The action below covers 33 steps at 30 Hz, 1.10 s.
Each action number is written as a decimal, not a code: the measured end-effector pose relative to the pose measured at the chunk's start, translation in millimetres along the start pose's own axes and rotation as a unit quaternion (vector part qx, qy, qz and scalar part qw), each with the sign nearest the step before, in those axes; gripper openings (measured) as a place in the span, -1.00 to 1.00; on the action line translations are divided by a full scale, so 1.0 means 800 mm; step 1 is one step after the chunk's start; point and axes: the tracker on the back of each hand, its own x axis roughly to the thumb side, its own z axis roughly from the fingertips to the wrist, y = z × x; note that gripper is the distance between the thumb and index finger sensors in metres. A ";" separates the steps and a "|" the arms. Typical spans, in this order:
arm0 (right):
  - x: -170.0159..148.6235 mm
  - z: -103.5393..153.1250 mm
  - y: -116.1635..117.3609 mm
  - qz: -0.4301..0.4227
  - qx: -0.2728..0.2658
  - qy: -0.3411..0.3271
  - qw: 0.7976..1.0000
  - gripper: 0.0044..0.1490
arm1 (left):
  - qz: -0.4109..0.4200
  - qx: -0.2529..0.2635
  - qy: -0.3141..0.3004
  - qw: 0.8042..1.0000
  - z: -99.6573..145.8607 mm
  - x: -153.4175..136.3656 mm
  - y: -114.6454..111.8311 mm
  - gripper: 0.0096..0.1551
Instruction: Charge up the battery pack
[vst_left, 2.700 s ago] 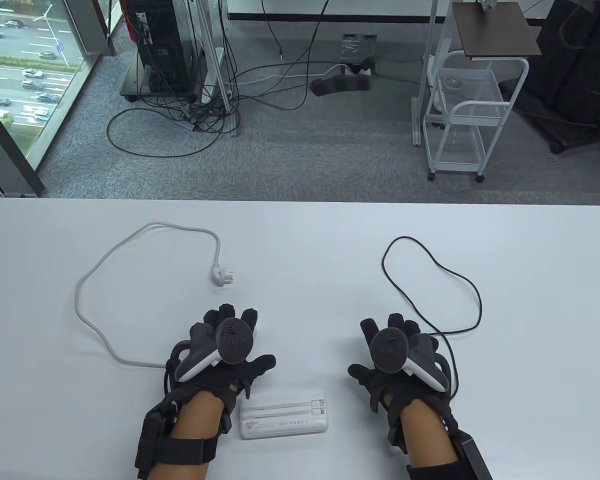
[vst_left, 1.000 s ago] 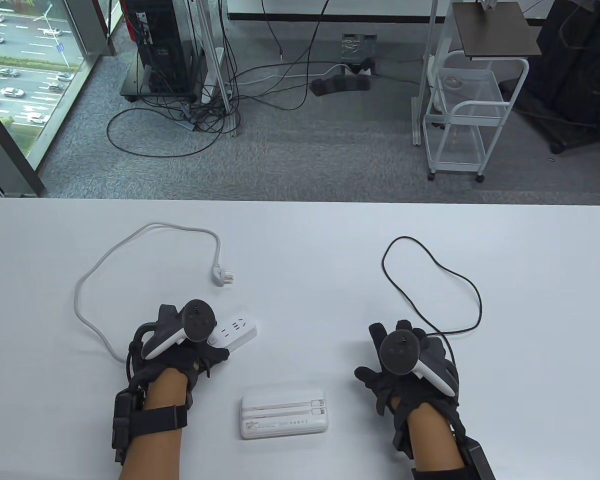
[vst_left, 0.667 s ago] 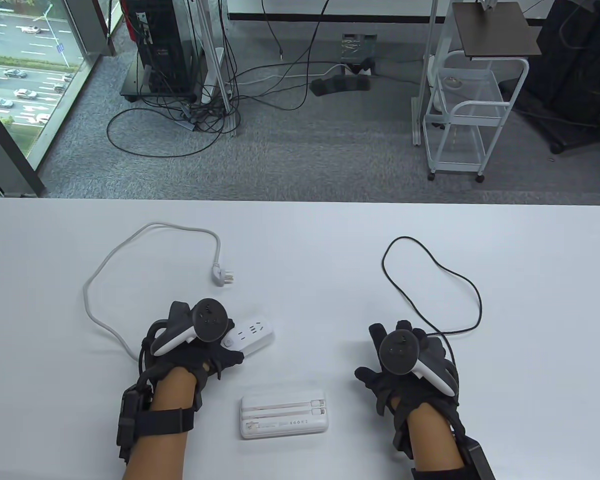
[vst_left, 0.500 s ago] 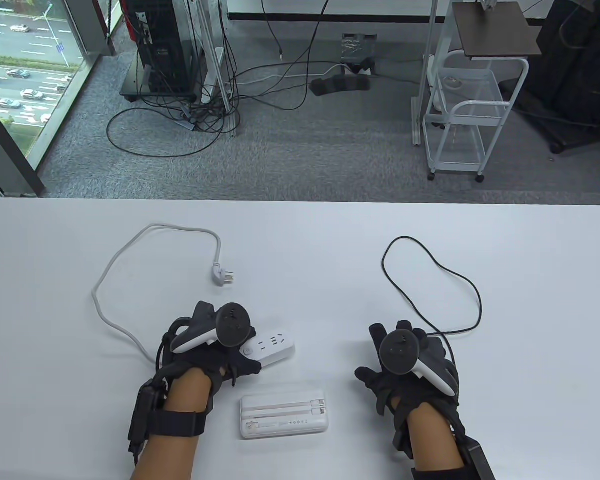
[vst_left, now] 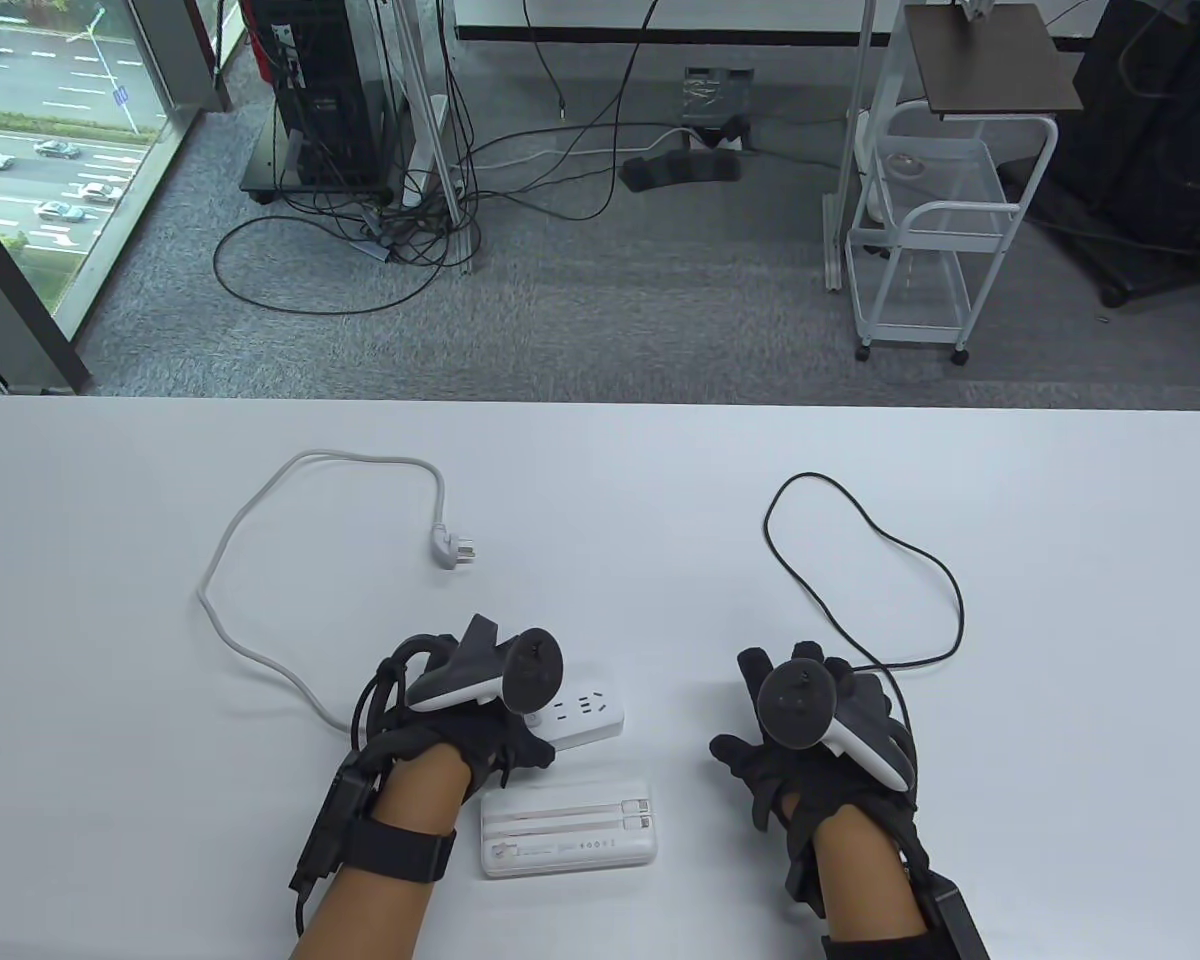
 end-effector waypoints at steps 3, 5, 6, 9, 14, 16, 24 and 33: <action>0.000 0.001 -0.001 -0.001 -0.004 -0.001 1.000 0.13 | -0.004 0.002 0.001 1.000 0.000 0.001 -0.001 0.10; -0.001 0.003 -0.004 -0.002 -0.011 -0.001 1.000 0.13 | -0.001 0.000 0.004 1.000 0.000 0.000 -0.001 0.11; -0.001 0.004 -0.005 -0.003 -0.017 0.000 1.000 0.12 | 0.003 -0.006 0.007 1.000 0.000 0.000 -0.001 0.11; -0.007 0.008 -0.016 -0.008 -0.051 0.012 0.999 0.10 | 0.012 -0.002 0.006 1.000 0.003 -0.002 -0.001 0.15; -0.029 0.019 -0.037 -0.028 -0.123 0.060 0.990 0.06 | 0.043 0.022 0.002 0.999 0.013 -0.011 0.003 0.13; -0.038 0.022 -0.043 -0.021 -0.143 0.085 0.986 0.03 | 0.054 0.024 0.003 0.998 0.016 -0.017 0.003 0.13; -0.044 0.010 -0.029 0.076 -0.131 0.174 0.973 -0.06 | 0.087 0.036 0.001 0.996 0.025 -0.029 0.005 0.10; -0.030 -0.011 -0.006 0.192 -0.112 0.220 0.950 -0.02 | 0.106 0.040 0.006 0.993 0.027 -0.038 0.005 0.09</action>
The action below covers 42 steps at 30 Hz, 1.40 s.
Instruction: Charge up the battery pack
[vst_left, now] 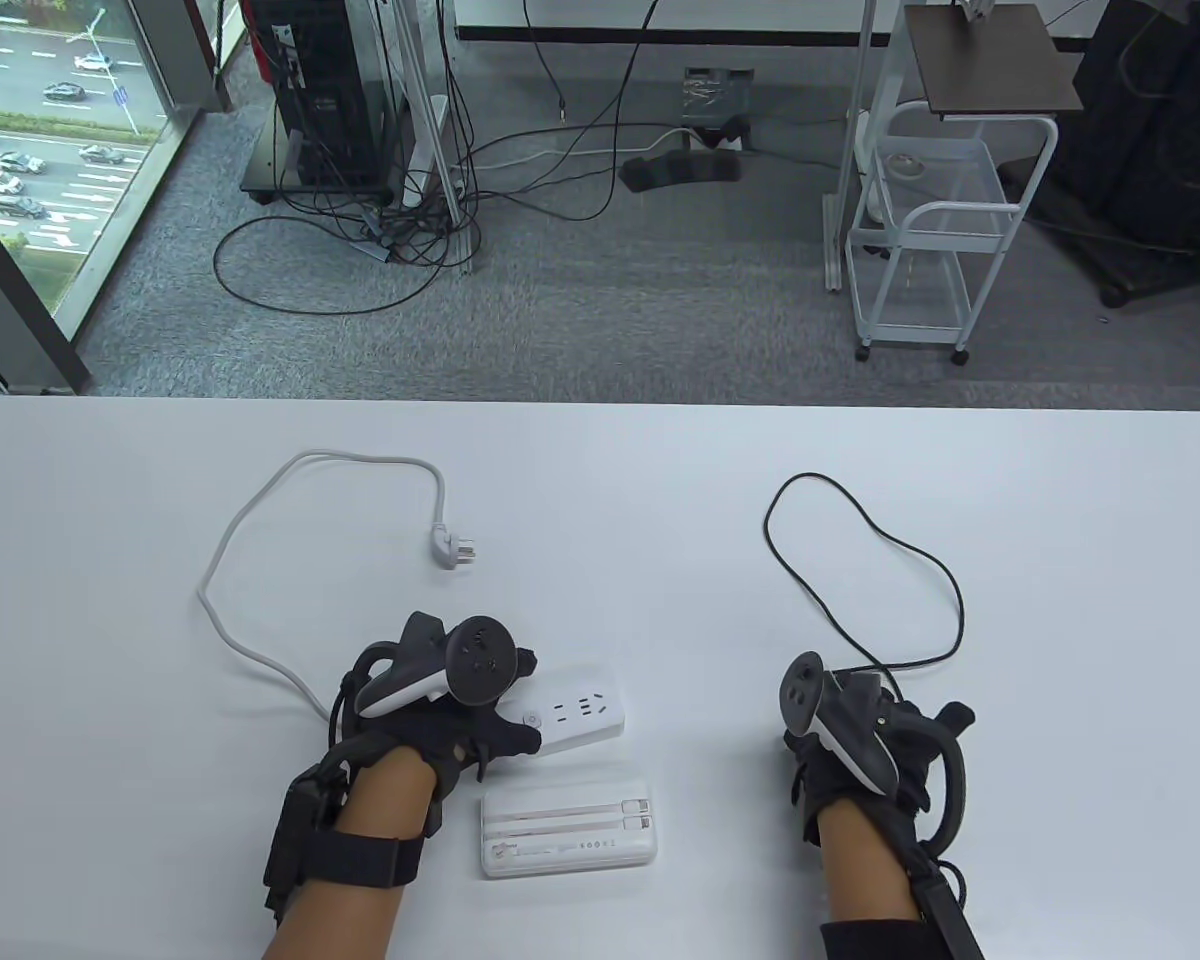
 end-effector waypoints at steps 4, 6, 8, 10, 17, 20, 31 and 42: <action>0.002 -0.002 0.003 0.003 0.006 0.000 1.000 -0.05 | 0.001 -0.006 0.003 1.000 0.000 -0.003 -0.002 0.09; 0.002 -0.002 0.003 -0.003 0.007 -0.002 1.000 -0.08 | 0.003 -0.005 0.004 1.000 0.001 -0.003 -0.001 0.08; 0.002 -0.002 0.004 -0.008 0.006 -0.002 1.000 -0.09 | 0.005 -0.003 0.004 1.000 0.000 -0.003 0.000 0.08; 0.002 -0.002 0.005 -0.014 0.007 -0.003 1.000 -0.10 | 0.005 -0.003 0.004 1.000 0.000 -0.004 -0.001 0.08; -0.001 -0.002 0.002 -0.029 -0.006 0.000 1.000 -0.07 | 0.002 -0.010 0.003 1.000 -0.001 -0.002 -0.002 0.06; -0.008 0.001 -0.004 -0.082 -0.020 0.000 0.996 -0.08 | 0.001 -0.008 -0.001 1.000 -0.001 -0.002 -0.003 0.05; -0.022 0.011 -0.022 -0.233 -0.032 -0.020 0.972 -0.23 | -0.009 -0.016 -0.003 1.000 -0.005 0.002 -0.007 -0.01; 0.007 0.023 -0.052 -0.328 -0.010 -0.108 0.939 -0.24 | 0.003 -0.014 -0.024 1.000 -0.006 0.005 -0.008 -0.05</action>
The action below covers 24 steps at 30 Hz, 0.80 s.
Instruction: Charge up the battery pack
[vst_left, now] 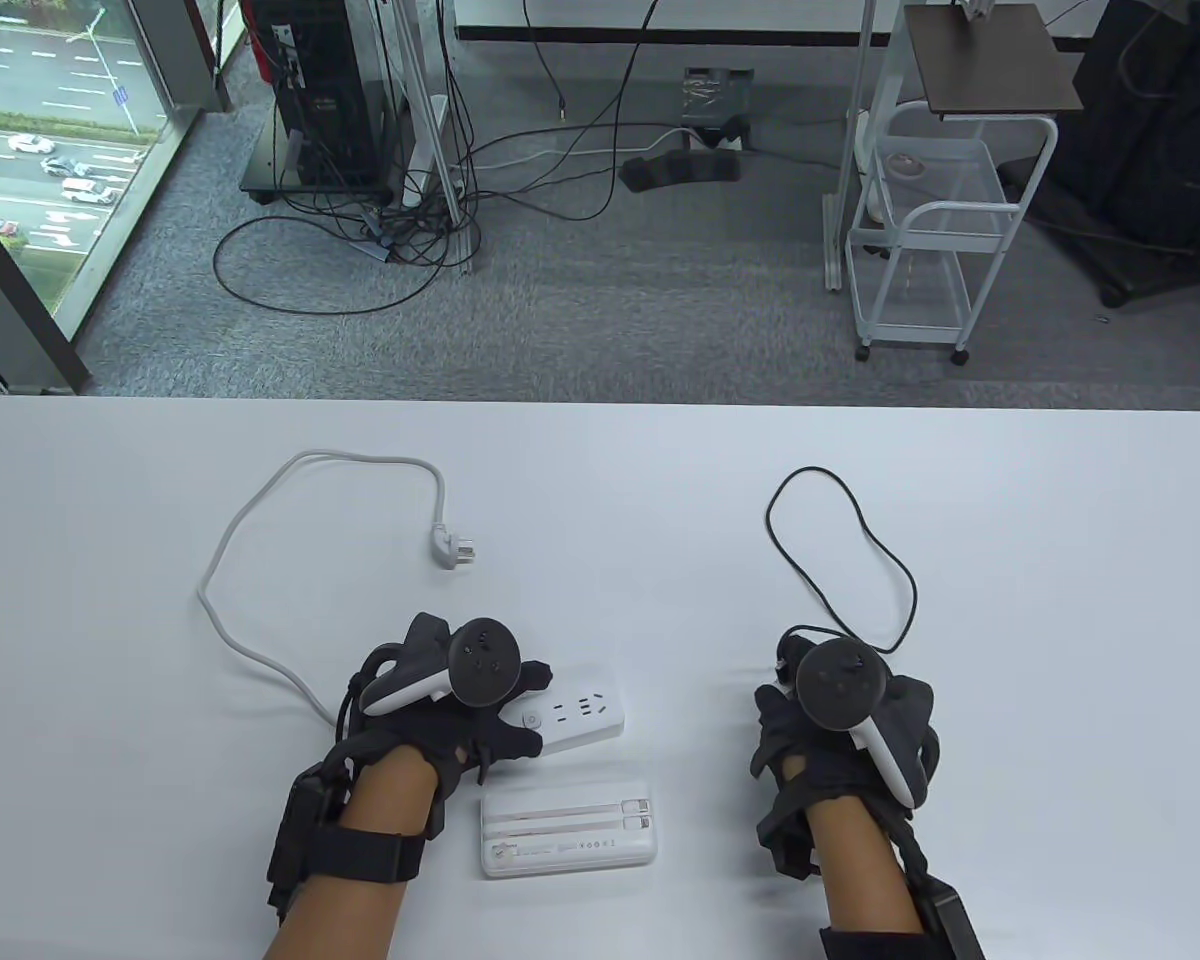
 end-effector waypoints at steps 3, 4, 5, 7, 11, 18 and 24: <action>0.012 -0.004 0.003 -0.018 0.026 -0.025 0.999 -0.22 | 0.000 -0.004 -0.001 1.000 -0.001 0.000 -0.001 -0.06; 0.015 -0.005 0.004 -0.020 0.030 -0.030 0.999 -0.22 | 0.001 -0.005 -0.002 1.000 -0.002 0.001 -0.002 -0.06; 0.019 -0.005 0.006 -0.020 0.036 -0.035 0.999 -0.22 | 0.000 -0.009 -0.004 1.000 -0.003 0.001 -0.003 -0.06; 0.026 -0.008 0.010 -0.020 0.046 -0.047 0.998 -0.21 | 0.001 -0.010 -0.004 1.000 -0.004 0.002 -0.004 -0.06; 0.047 -0.011 0.020 -0.028 0.064 -0.077 0.995 -0.21 | -0.002 -0.009 -0.006 1.000 -0.005 0.004 -0.005 -0.06; 0.086 -0.016 0.041 -0.035 0.089 -0.117 0.988 -0.20 | 0.004 -0.010 -0.005 1.000 -0.005 0.004 -0.005 -0.08; 0.111 -0.018 0.057 -0.049 0.103 -0.157 0.981 -0.19 | 0.010 -0.011 -0.005 1.000 -0.005 0.004 -0.005 -0.08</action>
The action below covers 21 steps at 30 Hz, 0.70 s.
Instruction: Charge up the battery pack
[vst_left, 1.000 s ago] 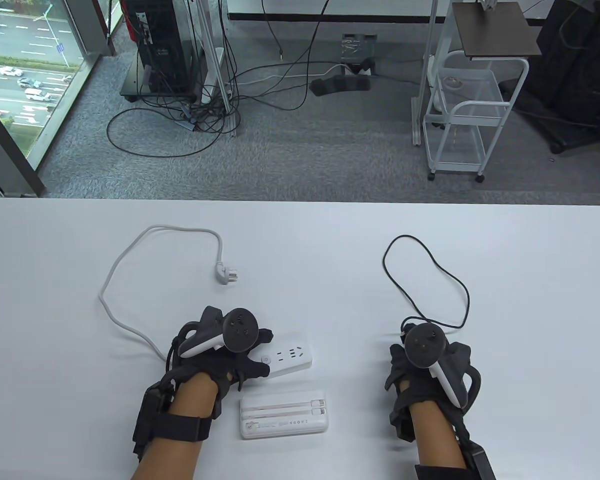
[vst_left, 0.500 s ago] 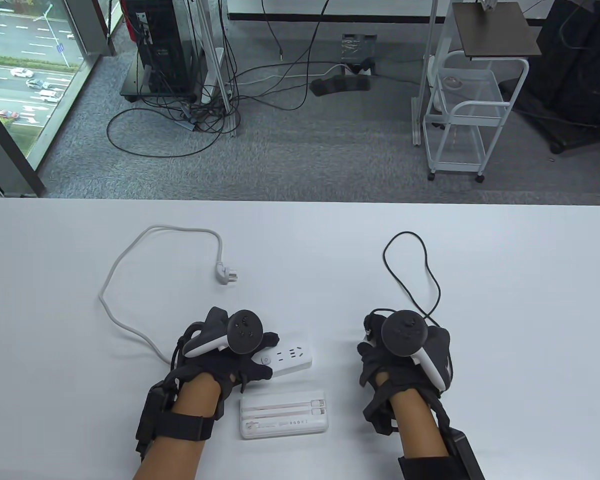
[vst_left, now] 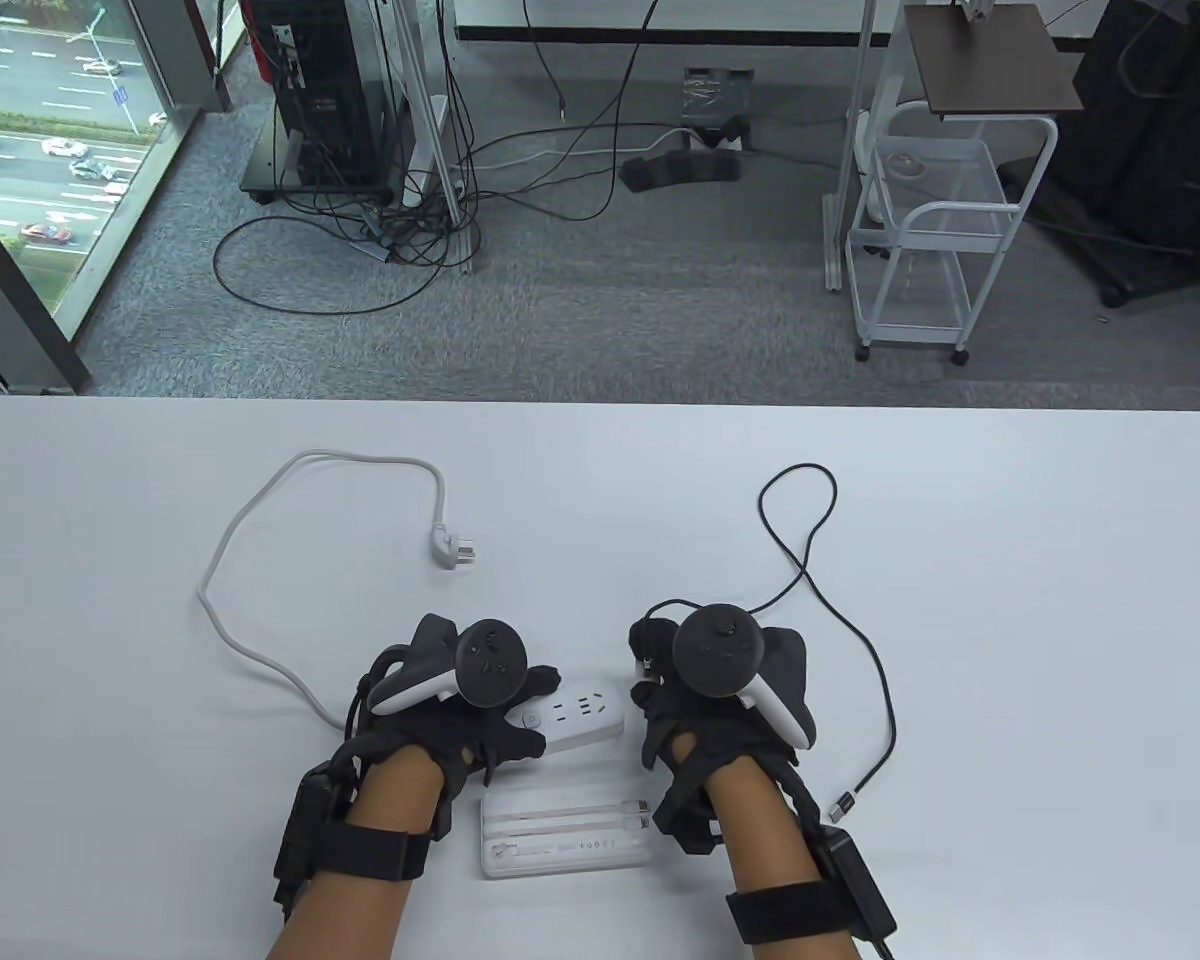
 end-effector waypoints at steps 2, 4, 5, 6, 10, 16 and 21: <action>0.005 -0.003 0.005 -0.005 0.007 -0.010 1.000 -0.19 | 0.000 0.000 0.001 1.000 0.000 0.000 0.000 -0.08; 0.011 -0.006 0.011 -0.003 0.017 -0.020 1.000 -0.19 | 0.002 -0.001 0.001 1.000 0.000 -0.001 0.000 -0.08; 0.013 -0.007 0.013 -0.002 0.019 -0.026 0.999 -0.19 | 0.002 -0.001 0.001 1.000 0.000 -0.001 0.000 -0.08; 0.015 -0.008 0.015 -0.003 0.021 -0.035 0.999 -0.19 | 0.003 -0.001 0.001 1.000 0.000 -0.001 0.000 -0.08; 0.022 -0.012 0.022 -0.007 0.034 -0.051 0.998 -0.19 | 0.004 -0.002 0.002 1.000 0.000 -0.001 0.000 -0.08; 0.027 -0.016 0.030 0.001 0.044 -0.062 0.997 -0.20 | 0.006 -0.003 0.003 1.000 0.000 -0.001 0.000 -0.07; 0.027 -0.018 0.030 0.017 0.056 -0.066 0.996 -0.21 | 0.005 -0.004 0.003 1.000 0.000 -0.001 0.000 -0.08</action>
